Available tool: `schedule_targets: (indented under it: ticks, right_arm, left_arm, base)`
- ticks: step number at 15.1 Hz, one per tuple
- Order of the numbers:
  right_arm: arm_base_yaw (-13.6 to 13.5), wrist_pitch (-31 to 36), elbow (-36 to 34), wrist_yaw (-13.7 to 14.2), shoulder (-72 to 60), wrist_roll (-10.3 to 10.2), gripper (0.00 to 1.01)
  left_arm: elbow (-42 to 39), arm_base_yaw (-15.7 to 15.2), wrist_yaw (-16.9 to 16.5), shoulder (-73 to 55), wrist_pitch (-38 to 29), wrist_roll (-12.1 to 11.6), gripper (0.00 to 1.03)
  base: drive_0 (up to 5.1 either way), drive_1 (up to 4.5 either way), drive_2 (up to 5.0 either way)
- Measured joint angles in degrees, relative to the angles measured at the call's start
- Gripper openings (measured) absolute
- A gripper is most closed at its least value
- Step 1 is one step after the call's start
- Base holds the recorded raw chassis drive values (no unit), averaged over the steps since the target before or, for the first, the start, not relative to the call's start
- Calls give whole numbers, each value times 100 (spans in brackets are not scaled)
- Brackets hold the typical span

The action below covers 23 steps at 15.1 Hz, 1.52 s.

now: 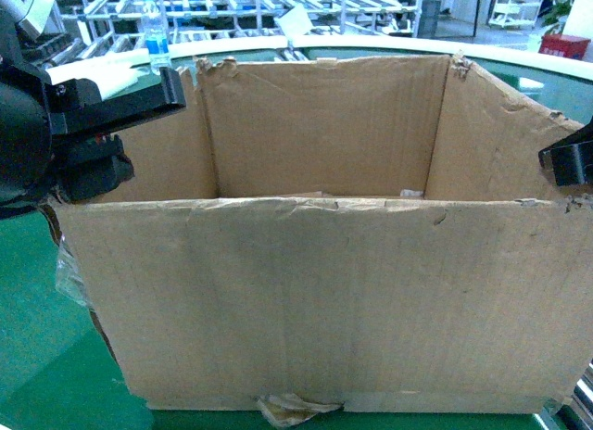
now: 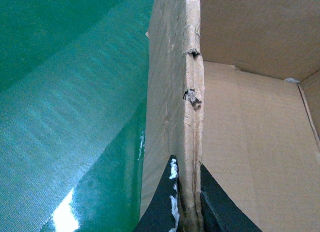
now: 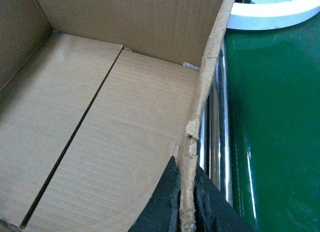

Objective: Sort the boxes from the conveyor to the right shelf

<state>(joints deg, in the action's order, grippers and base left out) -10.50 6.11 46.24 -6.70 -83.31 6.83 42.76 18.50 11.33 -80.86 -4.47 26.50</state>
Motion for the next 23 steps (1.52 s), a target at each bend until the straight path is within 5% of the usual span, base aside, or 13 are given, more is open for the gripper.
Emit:
schedule_targets:
  ticks: [7, 10, 12, 23]
  right_arm:
    - [-46, -160, 168, -120, 280, -203, 3]
    - [-155, -306, 452, -136, 474, -120, 3]
    - [-151, 245, 481, -256, 522, -2, 3]
    - [-151, 195, 479, -260, 542, 28, 3]
  left_arm:
    - [68, 118, 306, 466, -129, -570, 2]
    - [192, 118, 415, 713, -170, -754, 2]
    - [269, 155, 619, 802, -385, -1014, 2]
    - [289, 166, 621, 822, -343, -1054, 2]
  base:
    - [0, 0, 0]
    - [0, 0, 0]
    - [0, 0, 0]
    - [0, 0, 0]
